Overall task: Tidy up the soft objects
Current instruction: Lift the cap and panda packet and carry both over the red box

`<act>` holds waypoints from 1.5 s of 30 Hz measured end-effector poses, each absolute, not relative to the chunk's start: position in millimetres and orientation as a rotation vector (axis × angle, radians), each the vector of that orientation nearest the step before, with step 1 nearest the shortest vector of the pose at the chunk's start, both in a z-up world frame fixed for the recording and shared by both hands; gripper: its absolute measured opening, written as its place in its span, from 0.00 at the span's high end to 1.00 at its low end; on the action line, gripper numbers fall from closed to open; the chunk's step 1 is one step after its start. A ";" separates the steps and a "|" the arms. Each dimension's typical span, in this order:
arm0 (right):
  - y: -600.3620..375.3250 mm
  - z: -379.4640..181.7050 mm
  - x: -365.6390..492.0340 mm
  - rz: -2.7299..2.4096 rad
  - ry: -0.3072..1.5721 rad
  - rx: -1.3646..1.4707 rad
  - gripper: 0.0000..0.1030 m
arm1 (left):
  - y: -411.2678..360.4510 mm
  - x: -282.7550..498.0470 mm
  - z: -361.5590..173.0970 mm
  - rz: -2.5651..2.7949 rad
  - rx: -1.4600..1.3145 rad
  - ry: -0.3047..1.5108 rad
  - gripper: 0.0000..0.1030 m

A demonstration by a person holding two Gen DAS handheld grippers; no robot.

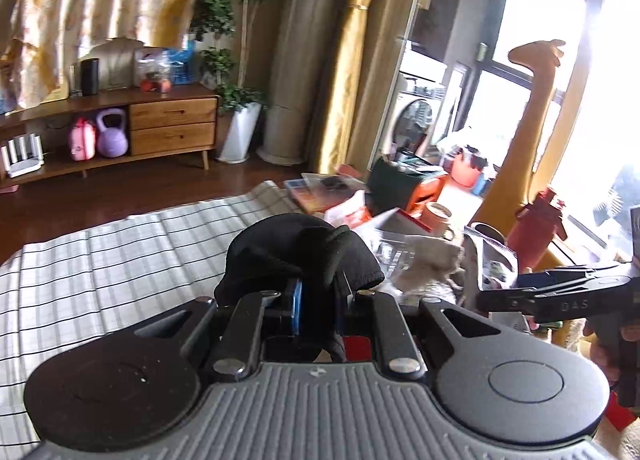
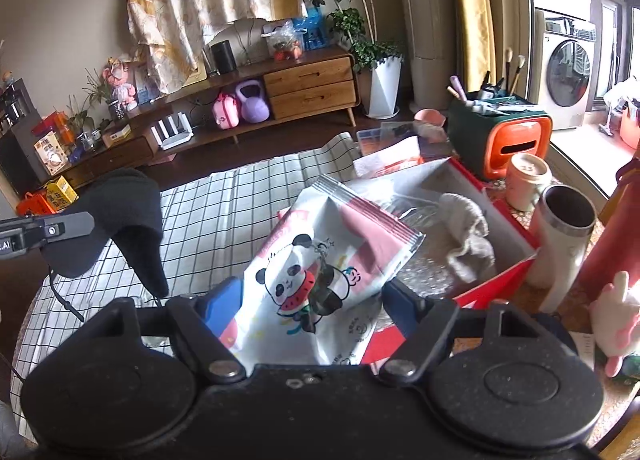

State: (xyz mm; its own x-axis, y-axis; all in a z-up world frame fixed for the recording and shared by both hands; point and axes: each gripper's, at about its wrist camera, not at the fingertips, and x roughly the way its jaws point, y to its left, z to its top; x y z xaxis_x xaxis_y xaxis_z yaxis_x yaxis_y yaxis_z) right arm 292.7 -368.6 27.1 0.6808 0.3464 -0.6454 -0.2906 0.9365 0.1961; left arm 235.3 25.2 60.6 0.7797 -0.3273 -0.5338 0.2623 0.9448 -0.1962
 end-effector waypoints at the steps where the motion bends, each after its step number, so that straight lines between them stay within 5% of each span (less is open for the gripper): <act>1: -373.0 27.6 292.8 0.353 0.739 0.077 0.26 | 14.8 237.5 60.0 -0.335 -0.108 0.599 0.85; 21: -457.9 -11.0 382.8 0.148 0.744 0.099 0.26 | -131.5 313.5 25.6 -0.496 -0.069 0.654 0.86; 45: -436.5 -77.6 449.0 0.197 0.836 0.011 0.26 | -159.6 428.1 -35.3 -0.479 -0.165 0.708 0.86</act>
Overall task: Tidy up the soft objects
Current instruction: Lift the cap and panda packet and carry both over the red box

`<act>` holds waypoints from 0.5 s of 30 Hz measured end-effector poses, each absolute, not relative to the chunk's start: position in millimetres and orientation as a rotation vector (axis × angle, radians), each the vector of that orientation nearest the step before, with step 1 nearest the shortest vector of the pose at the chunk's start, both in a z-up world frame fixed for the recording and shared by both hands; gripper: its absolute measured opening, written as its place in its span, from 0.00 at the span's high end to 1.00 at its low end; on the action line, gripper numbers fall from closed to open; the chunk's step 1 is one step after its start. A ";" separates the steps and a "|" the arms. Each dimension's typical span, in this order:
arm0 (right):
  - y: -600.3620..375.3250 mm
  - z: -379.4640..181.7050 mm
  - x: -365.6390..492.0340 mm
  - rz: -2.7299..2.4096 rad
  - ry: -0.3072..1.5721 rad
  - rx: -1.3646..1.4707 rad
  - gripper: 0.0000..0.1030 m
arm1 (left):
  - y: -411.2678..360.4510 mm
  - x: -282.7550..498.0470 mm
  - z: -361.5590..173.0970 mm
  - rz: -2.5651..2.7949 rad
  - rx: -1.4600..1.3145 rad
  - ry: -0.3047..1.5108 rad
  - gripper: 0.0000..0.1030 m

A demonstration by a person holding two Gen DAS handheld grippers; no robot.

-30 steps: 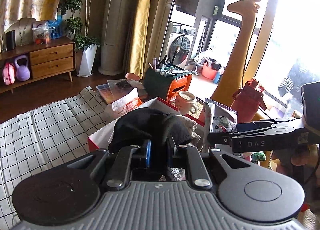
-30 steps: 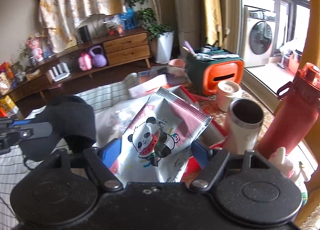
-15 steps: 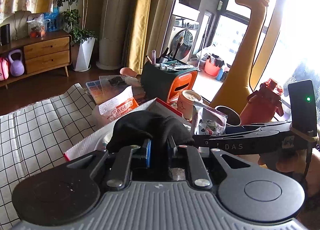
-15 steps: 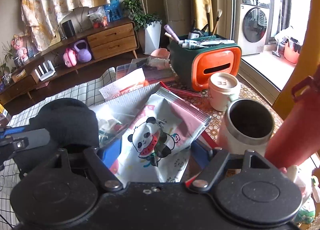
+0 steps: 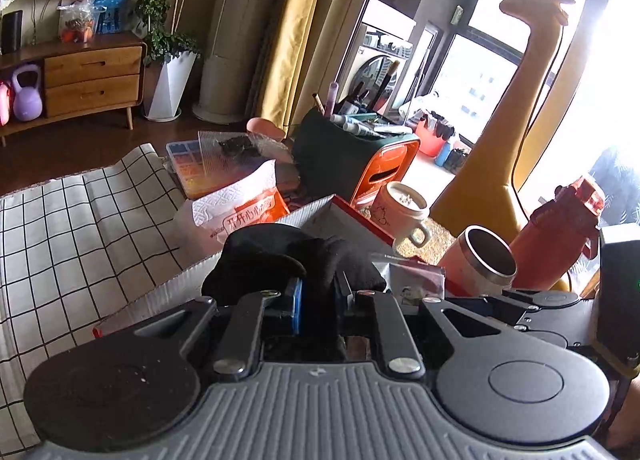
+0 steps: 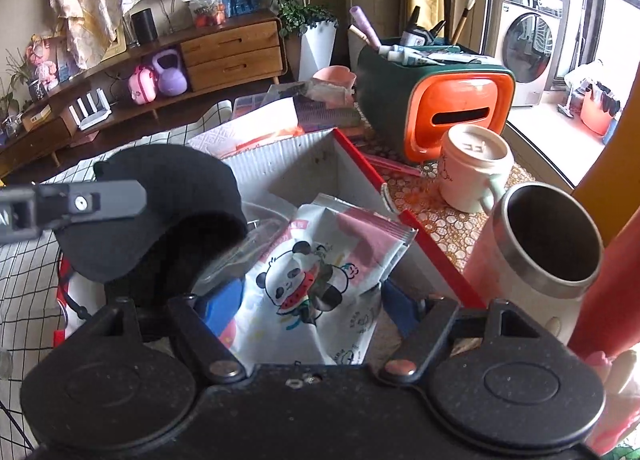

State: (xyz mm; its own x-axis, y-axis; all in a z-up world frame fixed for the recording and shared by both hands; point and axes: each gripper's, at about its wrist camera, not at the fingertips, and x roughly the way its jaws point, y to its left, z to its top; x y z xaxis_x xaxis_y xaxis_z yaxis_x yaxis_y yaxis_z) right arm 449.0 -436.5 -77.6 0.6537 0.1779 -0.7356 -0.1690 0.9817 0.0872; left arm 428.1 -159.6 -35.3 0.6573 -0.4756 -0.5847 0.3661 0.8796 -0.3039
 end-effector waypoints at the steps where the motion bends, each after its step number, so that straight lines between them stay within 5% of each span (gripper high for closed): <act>1: -435.3 -79.6 450.4 0.197 0.841 0.012 0.26 | -161.0 429.0 -40.3 -0.479 -0.156 0.719 0.86; 15: -433.9 -85.7 446.3 0.197 0.832 0.034 0.23 | -159.4 432.2 -90.1 -0.482 -0.130 0.873 0.86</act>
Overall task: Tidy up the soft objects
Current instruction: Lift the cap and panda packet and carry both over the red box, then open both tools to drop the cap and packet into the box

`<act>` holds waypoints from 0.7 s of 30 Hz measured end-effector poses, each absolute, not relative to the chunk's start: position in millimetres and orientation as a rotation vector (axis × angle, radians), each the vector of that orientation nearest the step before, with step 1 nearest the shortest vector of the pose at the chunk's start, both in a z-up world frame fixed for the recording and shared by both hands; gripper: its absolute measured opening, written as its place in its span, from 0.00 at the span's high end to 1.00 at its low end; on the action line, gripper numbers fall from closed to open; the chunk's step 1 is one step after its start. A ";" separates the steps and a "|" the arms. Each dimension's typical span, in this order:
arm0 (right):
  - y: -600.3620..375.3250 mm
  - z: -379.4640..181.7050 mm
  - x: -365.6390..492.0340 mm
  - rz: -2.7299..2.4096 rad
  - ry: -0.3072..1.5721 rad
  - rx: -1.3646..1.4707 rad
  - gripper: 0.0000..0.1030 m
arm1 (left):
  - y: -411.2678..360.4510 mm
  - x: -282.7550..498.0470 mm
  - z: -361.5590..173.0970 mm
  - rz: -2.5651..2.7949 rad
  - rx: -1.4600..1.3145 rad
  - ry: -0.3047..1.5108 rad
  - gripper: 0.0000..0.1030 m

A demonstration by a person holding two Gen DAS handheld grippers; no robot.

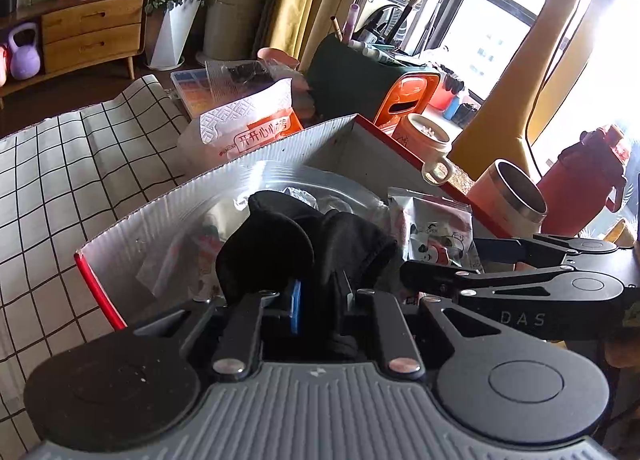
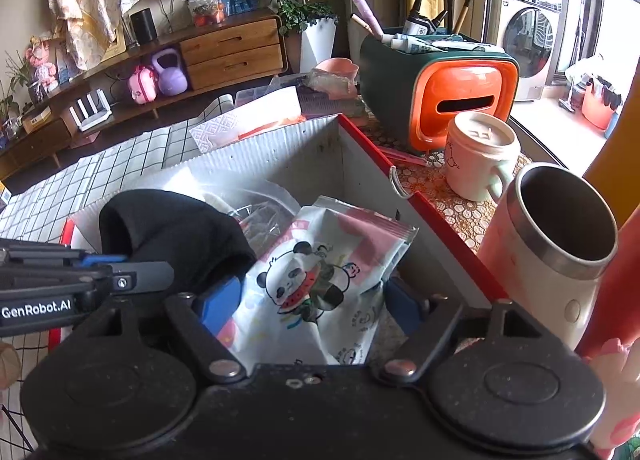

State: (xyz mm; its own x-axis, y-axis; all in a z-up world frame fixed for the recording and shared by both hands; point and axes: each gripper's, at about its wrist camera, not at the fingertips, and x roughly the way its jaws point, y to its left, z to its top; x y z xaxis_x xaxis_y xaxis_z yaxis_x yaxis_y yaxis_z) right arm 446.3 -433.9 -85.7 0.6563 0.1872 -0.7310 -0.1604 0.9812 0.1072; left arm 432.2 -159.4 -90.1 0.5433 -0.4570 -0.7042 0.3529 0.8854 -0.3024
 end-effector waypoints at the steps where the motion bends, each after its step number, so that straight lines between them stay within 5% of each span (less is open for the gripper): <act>1: -434.6 -85.1 446.1 0.201 0.832 0.037 0.23 | -158.8 431.7 -90.2 -0.481 -0.129 0.875 0.86; 8: -434.8 -75.8 429.3 0.216 0.801 0.021 0.18 | -155.4 420.0 -85.5 -0.464 -0.099 0.853 0.71; 14: -437.1 -64.6 411.4 0.236 0.772 0.027 0.15 | -155.6 406.4 -80.3 -0.460 -0.061 0.848 0.70; 16: -437.4 -60.3 404.1 0.253 0.759 0.032 0.15 | -154.1 400.8 -77.6 -0.460 -0.056 0.842 0.58; 18: -436.3 -55.4 395.1 0.270 0.742 0.036 0.13 | -151.3 394.3 -73.8 -0.456 -0.055 0.833 0.32; 21: -434.8 -48.7 382.7 0.295 0.720 0.038 0.11 | -145.3 381.8 -65.4 -0.458 -0.069 0.796 0.32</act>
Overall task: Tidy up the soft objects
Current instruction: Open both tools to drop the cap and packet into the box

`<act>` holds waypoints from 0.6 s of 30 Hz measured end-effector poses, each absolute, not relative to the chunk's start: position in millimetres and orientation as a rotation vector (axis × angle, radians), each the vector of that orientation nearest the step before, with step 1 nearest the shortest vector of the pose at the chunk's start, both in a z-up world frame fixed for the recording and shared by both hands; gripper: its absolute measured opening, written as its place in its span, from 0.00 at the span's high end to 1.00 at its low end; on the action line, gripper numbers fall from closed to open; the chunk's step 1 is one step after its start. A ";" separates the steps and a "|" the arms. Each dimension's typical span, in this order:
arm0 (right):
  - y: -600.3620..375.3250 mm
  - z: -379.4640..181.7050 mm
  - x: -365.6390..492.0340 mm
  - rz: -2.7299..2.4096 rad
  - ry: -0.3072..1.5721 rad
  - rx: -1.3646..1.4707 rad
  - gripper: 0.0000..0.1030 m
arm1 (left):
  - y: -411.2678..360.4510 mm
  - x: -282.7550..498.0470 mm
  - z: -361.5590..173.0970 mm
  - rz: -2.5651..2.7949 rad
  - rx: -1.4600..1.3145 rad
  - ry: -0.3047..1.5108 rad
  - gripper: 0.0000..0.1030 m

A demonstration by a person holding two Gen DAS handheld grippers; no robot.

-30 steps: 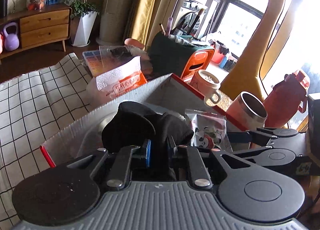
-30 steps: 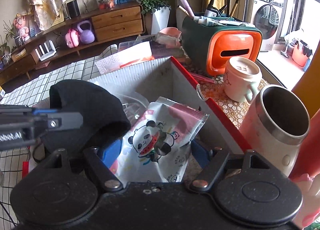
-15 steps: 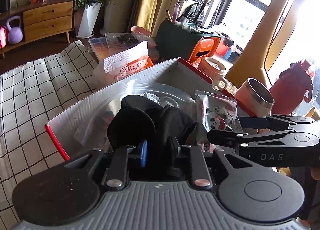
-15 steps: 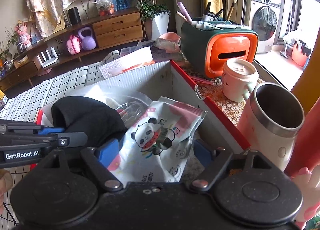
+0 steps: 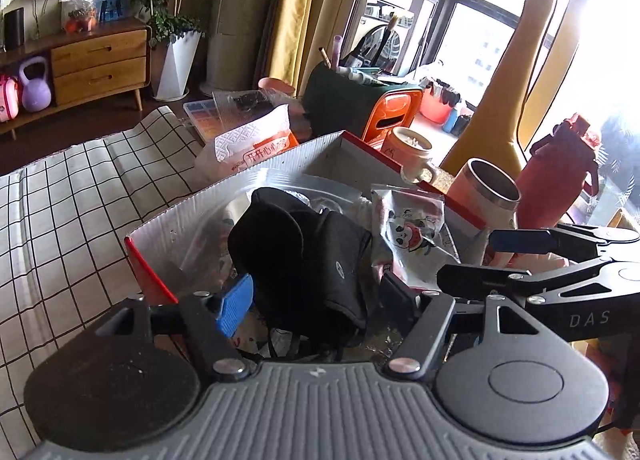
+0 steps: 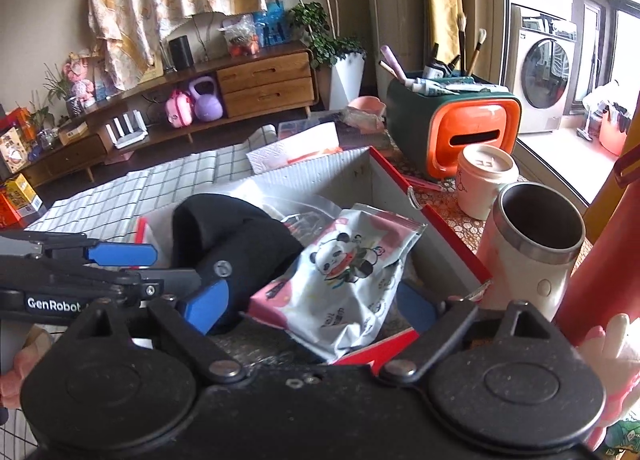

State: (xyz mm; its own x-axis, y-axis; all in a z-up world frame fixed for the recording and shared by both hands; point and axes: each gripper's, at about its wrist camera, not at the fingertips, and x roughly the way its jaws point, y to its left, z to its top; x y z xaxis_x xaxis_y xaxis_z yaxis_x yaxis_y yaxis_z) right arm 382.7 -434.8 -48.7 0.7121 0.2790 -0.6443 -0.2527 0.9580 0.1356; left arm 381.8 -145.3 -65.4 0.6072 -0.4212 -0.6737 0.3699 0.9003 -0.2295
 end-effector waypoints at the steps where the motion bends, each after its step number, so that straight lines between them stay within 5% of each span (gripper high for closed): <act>1: -434.6 -46.4 378.4 0.304 0.711 0.040 0.11 | -142.9 377.8 -62.6 -0.466 -0.078 0.786 0.32; 13: -431.6 -17.9 322.7 0.373 0.587 0.041 0.00 | -129.9 328.5 -34.5 -0.466 -0.088 0.708 0.32; 18: -430.0 -8.3 298.6 0.394 0.545 0.046 0.00 | -125.6 302.5 -22.2 -0.447 -0.053 0.654 0.19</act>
State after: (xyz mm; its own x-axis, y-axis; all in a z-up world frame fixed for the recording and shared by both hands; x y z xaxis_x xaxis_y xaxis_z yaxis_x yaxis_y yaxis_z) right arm 298.6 -430.0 -8.3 0.7825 0.3764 -0.4960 -0.3525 0.9244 0.1454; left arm 302.5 -125.6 -22.2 0.7023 -0.4179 -0.5763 0.3850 0.9039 -0.1863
